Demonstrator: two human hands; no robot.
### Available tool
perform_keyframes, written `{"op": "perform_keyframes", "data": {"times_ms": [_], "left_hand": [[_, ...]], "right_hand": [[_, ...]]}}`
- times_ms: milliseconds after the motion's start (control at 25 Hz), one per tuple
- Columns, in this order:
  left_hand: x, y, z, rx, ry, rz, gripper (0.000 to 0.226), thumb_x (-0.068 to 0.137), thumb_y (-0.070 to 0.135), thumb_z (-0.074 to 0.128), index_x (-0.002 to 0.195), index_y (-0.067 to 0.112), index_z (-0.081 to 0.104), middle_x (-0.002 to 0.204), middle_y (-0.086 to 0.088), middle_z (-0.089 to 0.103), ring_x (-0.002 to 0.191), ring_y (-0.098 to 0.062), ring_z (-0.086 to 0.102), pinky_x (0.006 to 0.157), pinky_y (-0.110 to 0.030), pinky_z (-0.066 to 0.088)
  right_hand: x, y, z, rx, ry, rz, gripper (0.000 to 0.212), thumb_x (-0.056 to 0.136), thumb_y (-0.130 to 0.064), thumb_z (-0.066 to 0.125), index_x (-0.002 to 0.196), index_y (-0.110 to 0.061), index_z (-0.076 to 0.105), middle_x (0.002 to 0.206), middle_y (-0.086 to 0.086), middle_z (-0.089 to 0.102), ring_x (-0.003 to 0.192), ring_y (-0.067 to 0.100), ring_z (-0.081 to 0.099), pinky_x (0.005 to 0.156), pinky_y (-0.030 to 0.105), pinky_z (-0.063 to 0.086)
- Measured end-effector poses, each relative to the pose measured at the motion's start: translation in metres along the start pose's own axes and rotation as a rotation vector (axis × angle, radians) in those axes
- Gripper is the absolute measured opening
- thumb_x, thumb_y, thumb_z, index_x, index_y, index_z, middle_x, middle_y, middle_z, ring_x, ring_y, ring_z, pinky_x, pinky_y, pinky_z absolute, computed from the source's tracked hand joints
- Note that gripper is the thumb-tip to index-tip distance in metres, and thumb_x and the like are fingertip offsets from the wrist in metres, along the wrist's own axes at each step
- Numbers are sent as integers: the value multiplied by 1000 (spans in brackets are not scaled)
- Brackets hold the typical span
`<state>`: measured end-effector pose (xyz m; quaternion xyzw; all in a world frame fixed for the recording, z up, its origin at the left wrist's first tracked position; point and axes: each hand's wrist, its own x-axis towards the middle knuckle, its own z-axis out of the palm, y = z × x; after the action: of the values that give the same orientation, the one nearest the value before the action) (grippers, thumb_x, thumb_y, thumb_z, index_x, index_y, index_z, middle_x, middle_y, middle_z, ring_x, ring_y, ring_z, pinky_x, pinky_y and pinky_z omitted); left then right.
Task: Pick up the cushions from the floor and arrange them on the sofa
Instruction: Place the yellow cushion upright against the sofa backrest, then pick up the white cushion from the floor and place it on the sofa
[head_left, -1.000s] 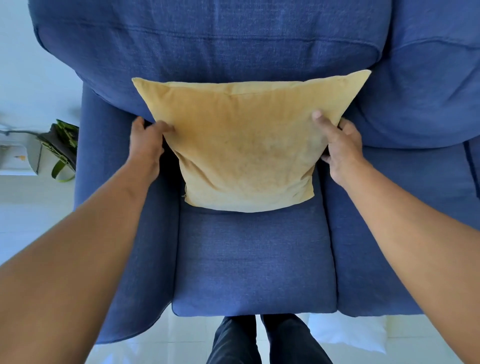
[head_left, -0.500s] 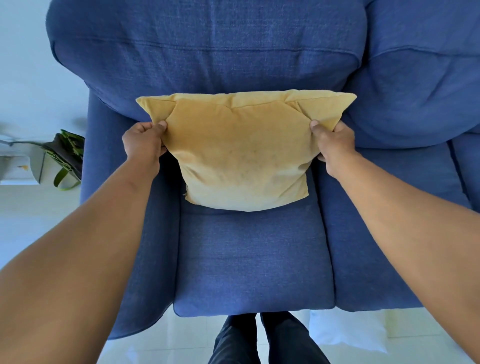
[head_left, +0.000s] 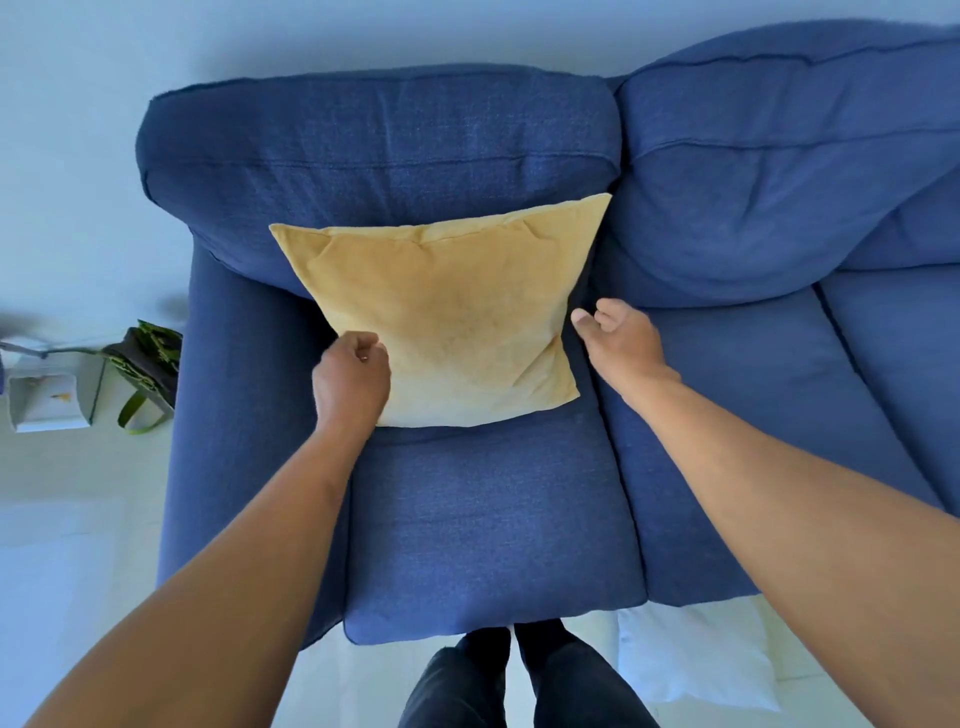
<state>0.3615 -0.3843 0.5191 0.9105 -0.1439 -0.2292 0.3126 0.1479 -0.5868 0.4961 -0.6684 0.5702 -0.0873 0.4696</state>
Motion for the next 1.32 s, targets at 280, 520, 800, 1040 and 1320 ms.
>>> {"op": "perform_keyframes", "data": {"times_ms": [280, 520, 800, 1040, 1320], "left_hand": [[-108, 19, 25, 264, -265, 389, 59, 109, 36, 48, 162, 12, 38, 172, -8, 35, 157, -27, 36, 125, -43, 33], [-192, 22, 33, 394, -368, 640, 68, 110, 40, 42, 167, 9, 22, 178, -10, 12, 165, -26, 12, 131, -44, 18], [-300, 17, 76, 447, -504, 843, 72, 110, 42, 43, 168, 7, 18, 179, -10, 11, 166, -25, 8, 132, -43, 18], [-385, 16, 171, 583, -677, 972, 71, 110, 41, 44, 167, 7, 19, 178, -12, 12, 166, -26, 8, 130, -45, 21], [-473, 19, 292, 741, -825, 1046, 70, 110, 38, 46, 168, 8, 19, 178, -10, 12, 166, -26, 6, 133, -44, 16]], "right_hand": [[-117, 35, -40, -334, 32, -101, 73, 107, -47, 47, 165, -9, 23, 177, 11, 12, 164, 24, 2, 129, 54, 18], [-218, 78, -64, -437, 135, -51, 80, 106, -51, 45, 165, -6, 16, 177, 14, 4, 164, 27, -3, 128, 57, 15], [-323, 161, -110, -427, 262, 49, 85, 105, -54, 44, 167, -7, 10, 177, 14, 0, 164, 28, -5, 129, 60, 13], [-381, 270, -162, -346, 338, 245, 88, 103, -56, 47, 167, -8, 9, 177, 16, 1, 164, 30, -3, 127, 58, 19], [-411, 411, -212, -293, 287, 409, 80, 107, -52, 41, 167, -11, 8, 177, 16, -2, 164, 32, -6, 128, 59, 10]]}}
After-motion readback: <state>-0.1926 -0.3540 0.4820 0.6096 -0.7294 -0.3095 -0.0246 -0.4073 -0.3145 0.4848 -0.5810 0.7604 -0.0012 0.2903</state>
